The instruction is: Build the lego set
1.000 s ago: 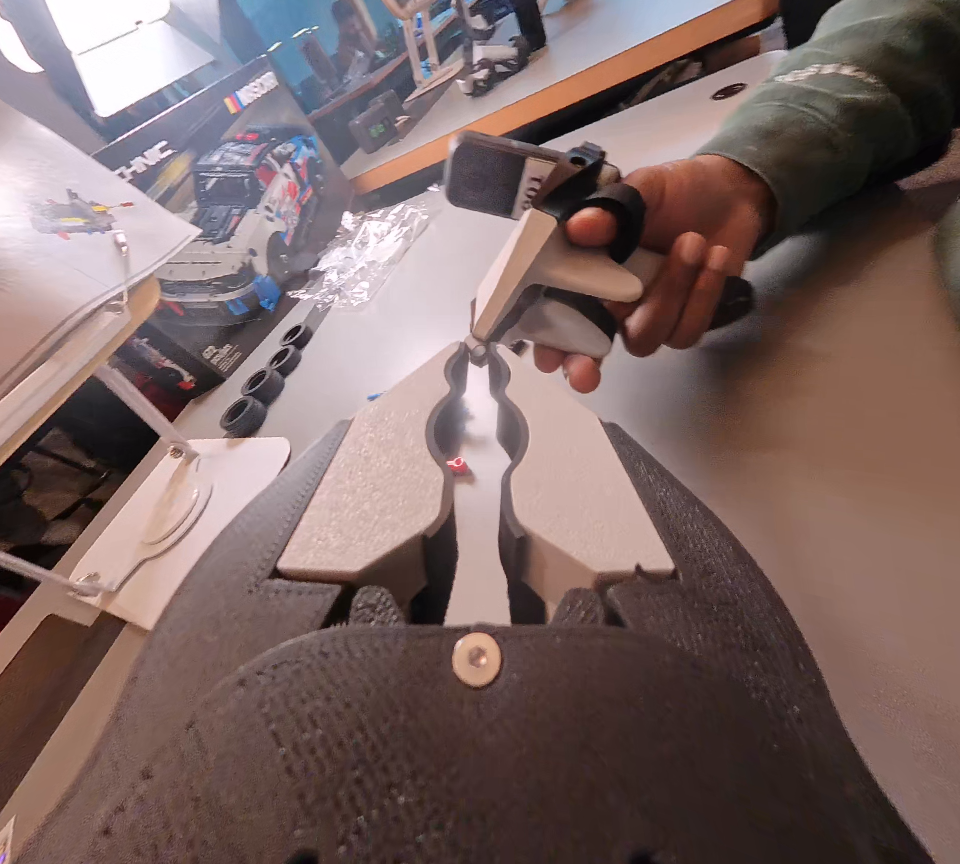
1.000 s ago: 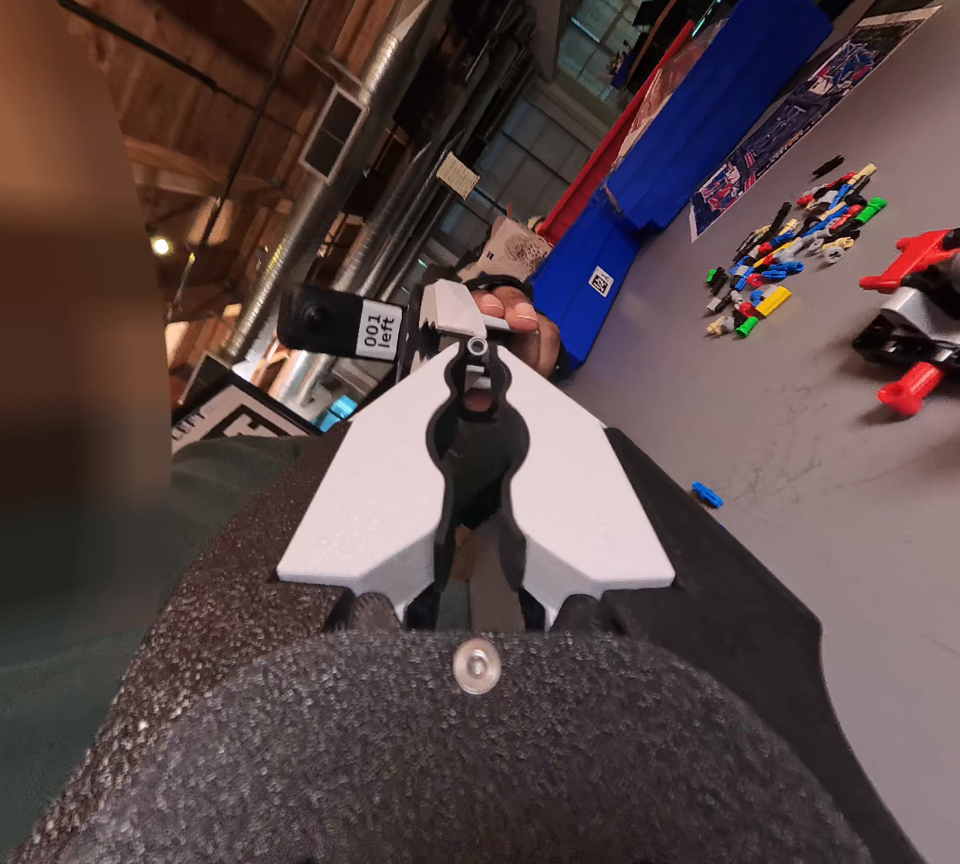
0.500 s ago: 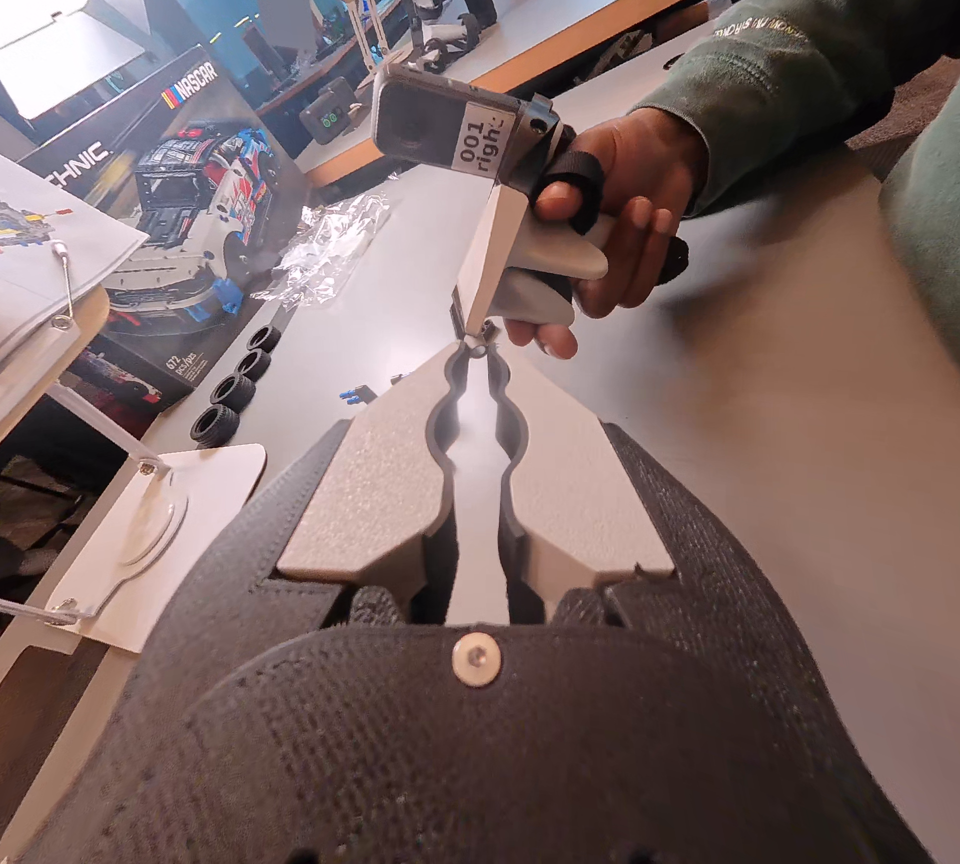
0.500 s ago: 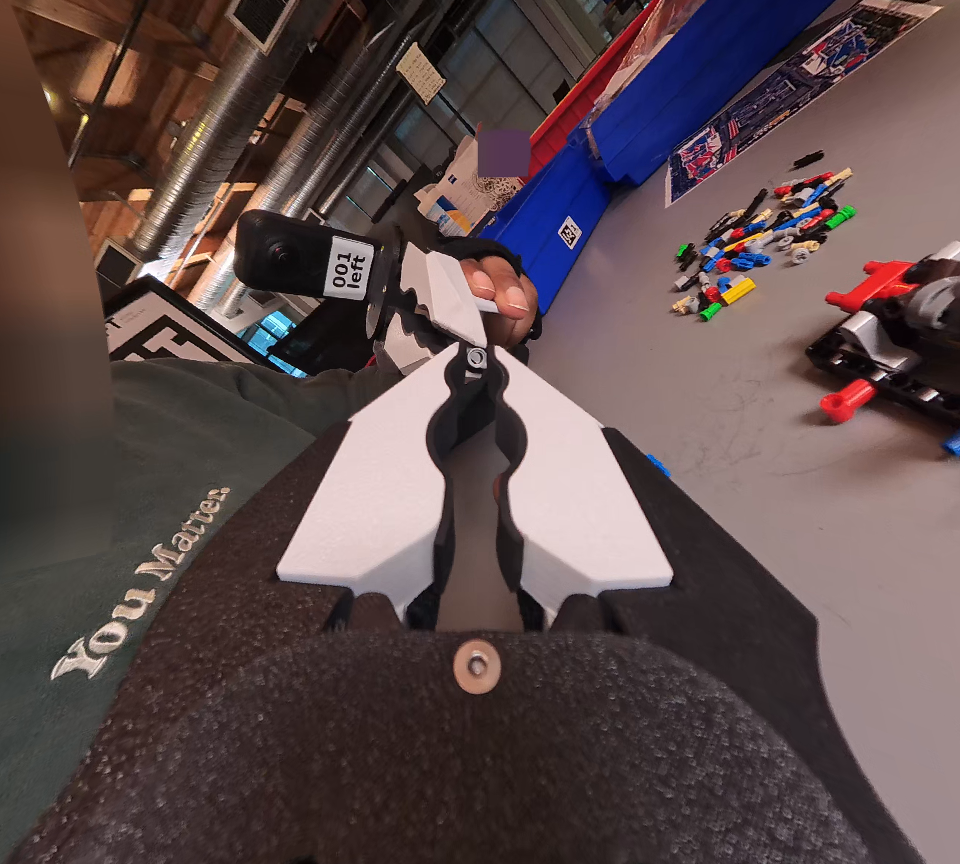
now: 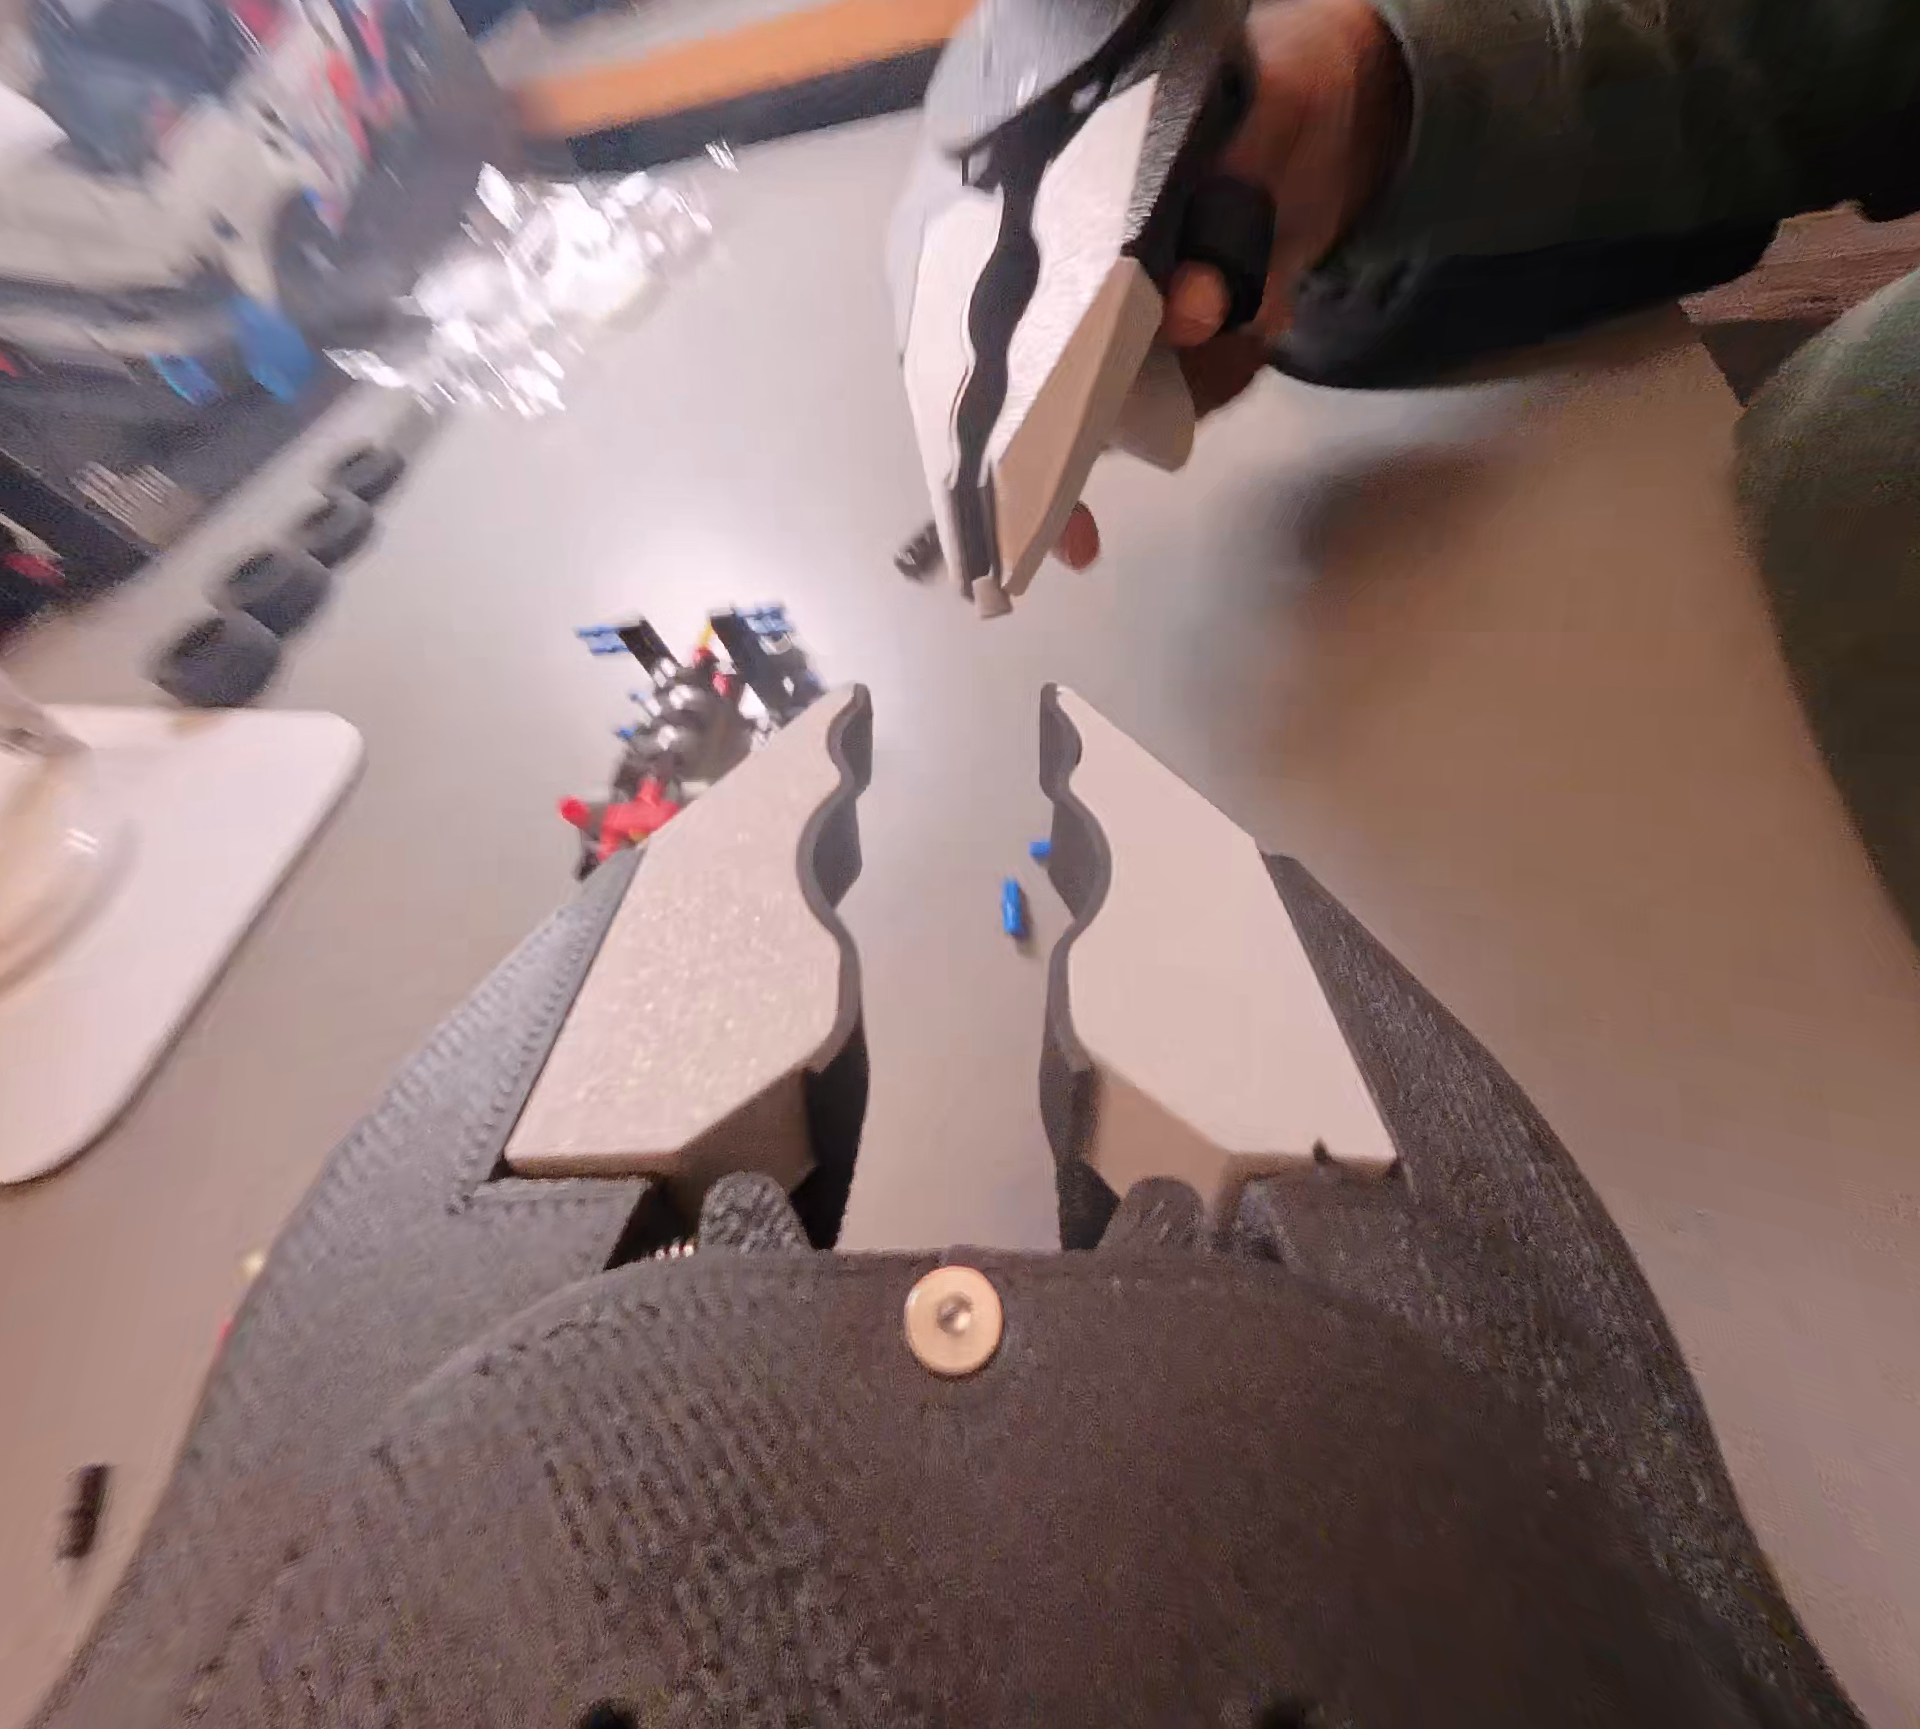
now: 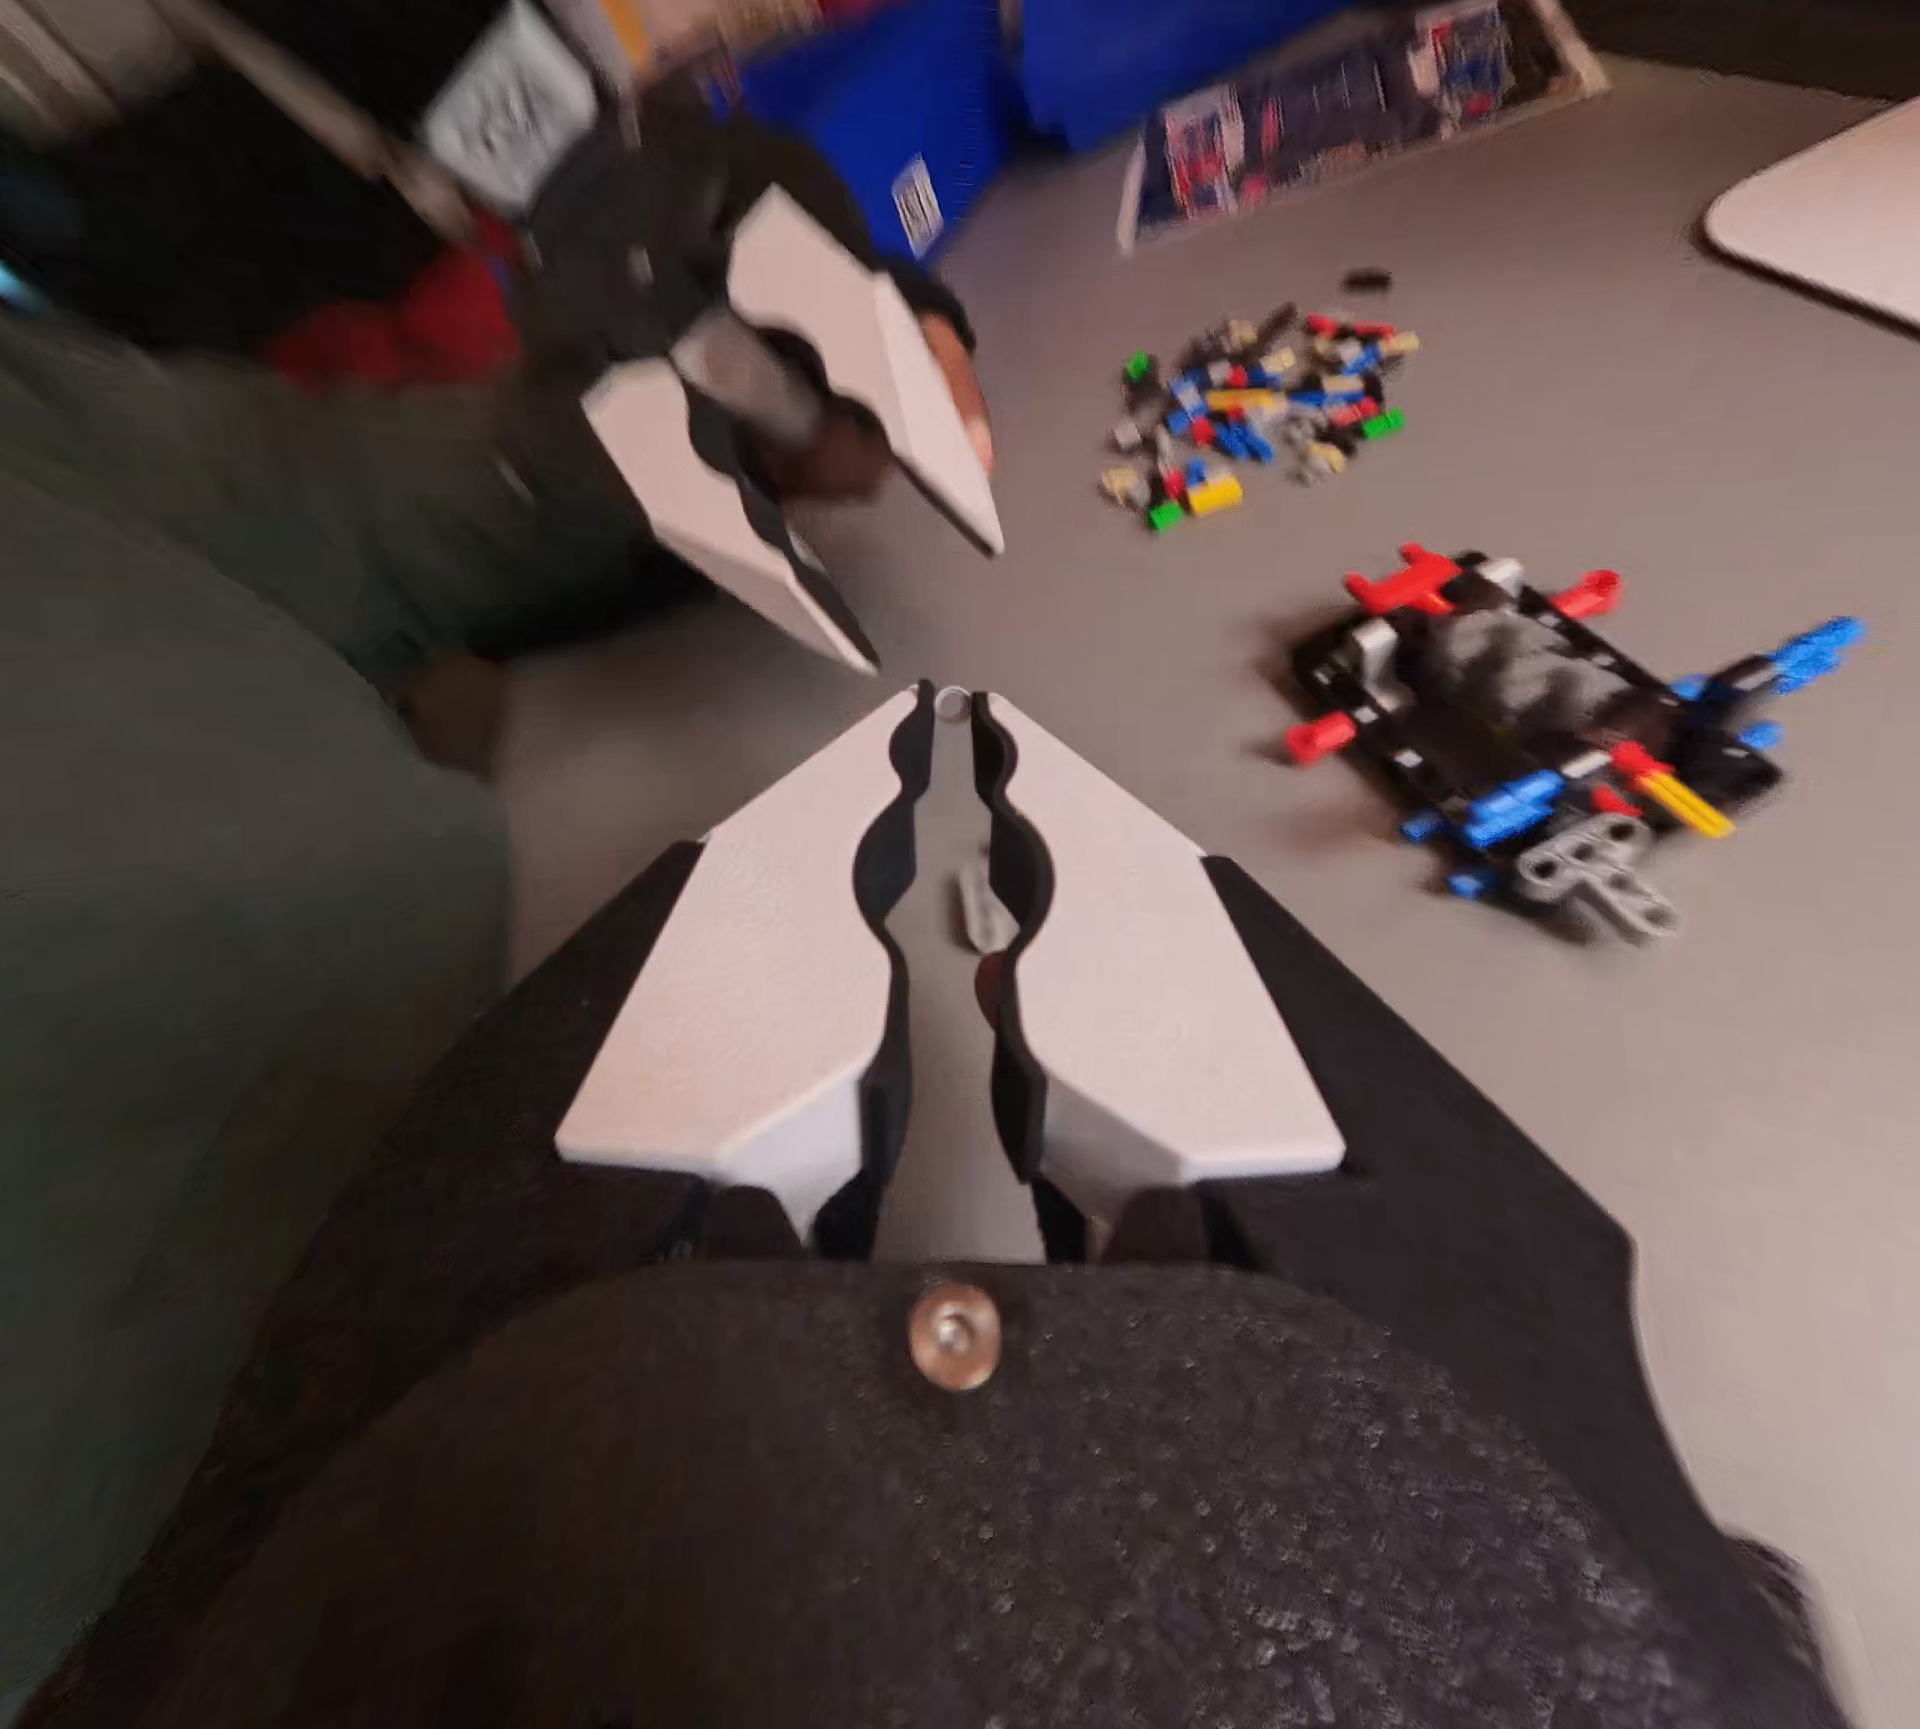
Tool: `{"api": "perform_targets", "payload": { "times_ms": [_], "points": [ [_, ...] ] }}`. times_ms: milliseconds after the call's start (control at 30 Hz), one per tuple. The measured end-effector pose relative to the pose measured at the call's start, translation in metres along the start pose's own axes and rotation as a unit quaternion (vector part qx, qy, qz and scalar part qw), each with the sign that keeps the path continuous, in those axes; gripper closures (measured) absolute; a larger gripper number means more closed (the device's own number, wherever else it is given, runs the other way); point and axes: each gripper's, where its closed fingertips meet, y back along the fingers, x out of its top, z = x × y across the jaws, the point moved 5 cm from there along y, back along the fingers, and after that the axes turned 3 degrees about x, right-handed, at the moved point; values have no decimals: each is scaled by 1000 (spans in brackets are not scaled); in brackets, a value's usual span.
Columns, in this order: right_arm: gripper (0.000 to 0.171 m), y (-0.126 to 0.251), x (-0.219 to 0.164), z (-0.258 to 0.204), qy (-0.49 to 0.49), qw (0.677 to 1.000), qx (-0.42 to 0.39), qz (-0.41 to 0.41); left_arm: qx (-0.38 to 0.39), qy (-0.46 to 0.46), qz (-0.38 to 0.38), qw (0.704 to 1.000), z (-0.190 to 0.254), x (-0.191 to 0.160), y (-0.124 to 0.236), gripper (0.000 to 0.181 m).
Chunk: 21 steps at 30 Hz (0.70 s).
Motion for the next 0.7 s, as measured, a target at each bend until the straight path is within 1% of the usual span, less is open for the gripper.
{"api": "perform_targets", "payload": {
  "times_ms": [33,67,100,133,233,367,467,700],
  "points": [
    [166,1,-7,4,48,997,-38,-54,-13,14,-16,1000,0,-7,-2,152],
    [166,0,-14,7,89,989,-70,-96,-25,25,-33,999,1,-14,-5,152],
    [166,-2,-21,7,119,980,-84,-135,-38,33,-51,997,4,-20,-9,152],
    [166,-5,-26,6,136,974,-91,-157,-46,35,-65,996,6,-25,-13,152],
    [166,-14,-33,6,152,966,-99,-184,-55,25,-100,993,14,-34,-21,152],
    [166,-18,-35,4,155,965,-89,-191,-65,25,-117,991,21,-41,-28,156],
    [166,-20,-37,5,162,961,-94,-205,-74,28,-126,989,25,-43,-32,162],
    [166,-23,-39,5,172,951,-103,-237,-87,27,-142,986,31,-45,-40,168]
  ]
}}
